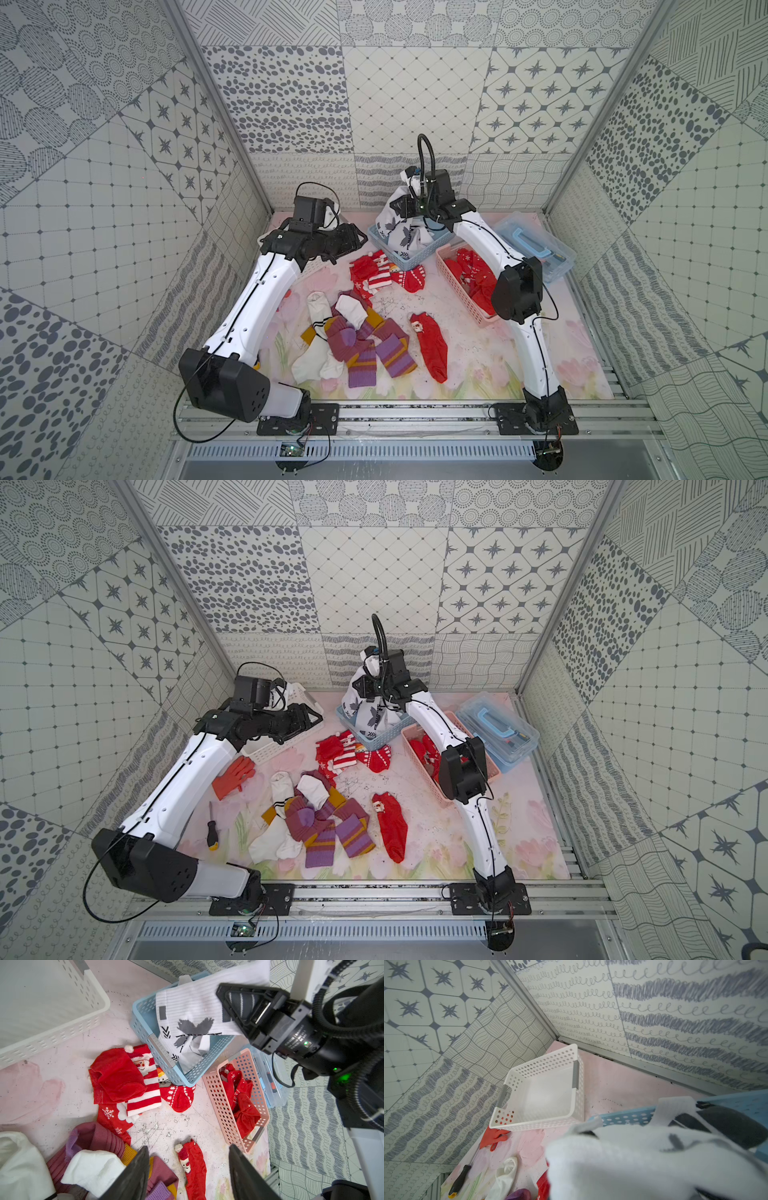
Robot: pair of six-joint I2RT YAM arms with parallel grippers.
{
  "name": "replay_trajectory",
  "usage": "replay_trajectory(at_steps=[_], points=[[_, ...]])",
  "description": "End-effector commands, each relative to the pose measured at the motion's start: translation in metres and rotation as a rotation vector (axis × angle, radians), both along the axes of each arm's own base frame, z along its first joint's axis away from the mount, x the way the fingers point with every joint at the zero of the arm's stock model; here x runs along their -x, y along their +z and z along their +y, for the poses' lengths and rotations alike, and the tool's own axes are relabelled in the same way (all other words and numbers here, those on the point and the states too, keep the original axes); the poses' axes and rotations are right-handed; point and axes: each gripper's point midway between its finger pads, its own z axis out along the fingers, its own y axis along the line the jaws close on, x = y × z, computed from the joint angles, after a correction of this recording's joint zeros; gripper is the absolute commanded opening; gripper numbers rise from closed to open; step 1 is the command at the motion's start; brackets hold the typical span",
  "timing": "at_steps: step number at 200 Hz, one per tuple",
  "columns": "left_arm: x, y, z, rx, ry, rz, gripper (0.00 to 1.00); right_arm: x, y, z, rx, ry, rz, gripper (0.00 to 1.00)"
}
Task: Sort the socks into the basket by color
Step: Place the sock in the bin.
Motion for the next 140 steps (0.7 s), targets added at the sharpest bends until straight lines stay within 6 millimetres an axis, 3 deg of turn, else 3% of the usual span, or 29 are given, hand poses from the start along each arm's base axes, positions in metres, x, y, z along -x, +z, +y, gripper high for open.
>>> replay_trajectory(at_steps=[1,57,98,140], points=[[-0.003,-0.005,0.005,-0.047,-0.005,0.003,0.6,-0.03,0.005,-0.012,-0.059,-0.059,-0.028,0.0],[-0.015,-0.01,0.001,-0.053,-0.019,0.026,0.6,-0.066,-0.078,-0.041,0.002,-0.159,0.111,0.0],[-0.021,-0.017,-0.002,-0.055,-0.03,0.048,0.6,-0.067,-0.14,-0.052,0.092,-0.215,0.218,0.0],[-0.025,-0.025,-0.005,-0.062,-0.044,0.067,0.6,-0.064,-0.169,-0.059,0.157,-0.25,0.262,0.0]])
